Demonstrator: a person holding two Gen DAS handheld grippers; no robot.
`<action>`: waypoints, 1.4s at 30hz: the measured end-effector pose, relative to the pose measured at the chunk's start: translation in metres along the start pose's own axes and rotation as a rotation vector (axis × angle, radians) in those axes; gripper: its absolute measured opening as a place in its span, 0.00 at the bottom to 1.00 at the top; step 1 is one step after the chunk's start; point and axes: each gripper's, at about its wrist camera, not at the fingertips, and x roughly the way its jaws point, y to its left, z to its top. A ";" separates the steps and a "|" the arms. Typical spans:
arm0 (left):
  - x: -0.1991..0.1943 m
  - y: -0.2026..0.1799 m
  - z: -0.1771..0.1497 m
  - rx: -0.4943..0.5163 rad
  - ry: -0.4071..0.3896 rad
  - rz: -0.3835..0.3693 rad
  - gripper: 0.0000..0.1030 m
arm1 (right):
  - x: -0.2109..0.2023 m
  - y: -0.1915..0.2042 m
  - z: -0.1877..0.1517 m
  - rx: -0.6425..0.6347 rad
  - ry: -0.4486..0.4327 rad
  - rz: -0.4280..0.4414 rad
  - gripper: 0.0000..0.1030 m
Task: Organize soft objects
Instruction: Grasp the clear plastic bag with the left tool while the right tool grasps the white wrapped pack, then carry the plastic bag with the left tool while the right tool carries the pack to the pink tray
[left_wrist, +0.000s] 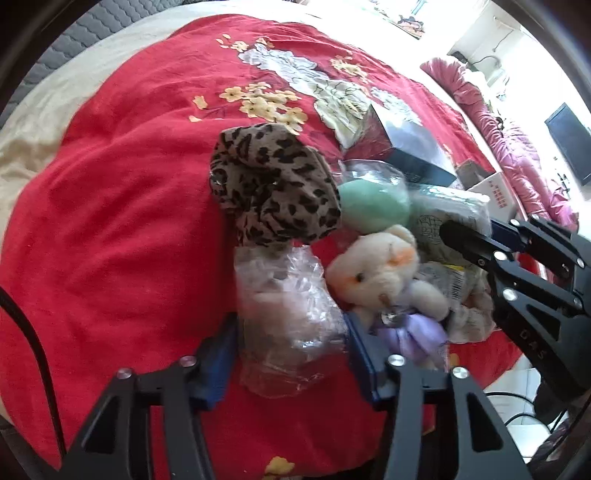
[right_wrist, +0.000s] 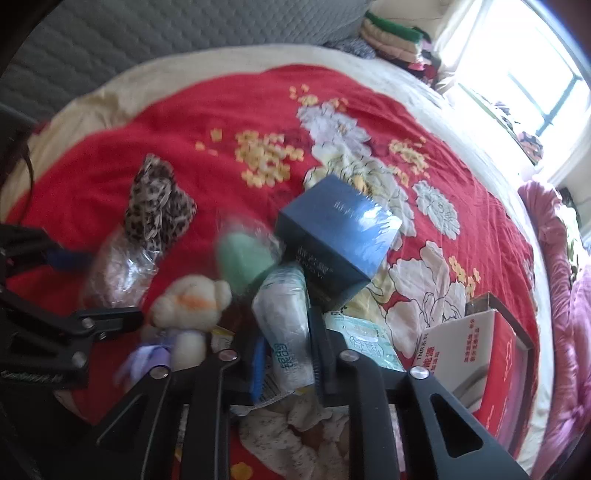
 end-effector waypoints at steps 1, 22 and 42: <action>-0.001 0.000 0.000 0.000 0.000 -0.007 0.52 | -0.005 -0.002 -0.001 0.026 -0.010 0.013 0.18; -0.057 -0.038 -0.023 0.085 -0.084 -0.076 0.51 | -0.106 -0.026 -0.041 0.362 -0.197 0.107 0.18; -0.101 -0.157 -0.017 0.299 -0.180 -0.094 0.51 | -0.188 -0.100 -0.113 0.611 -0.326 0.008 0.17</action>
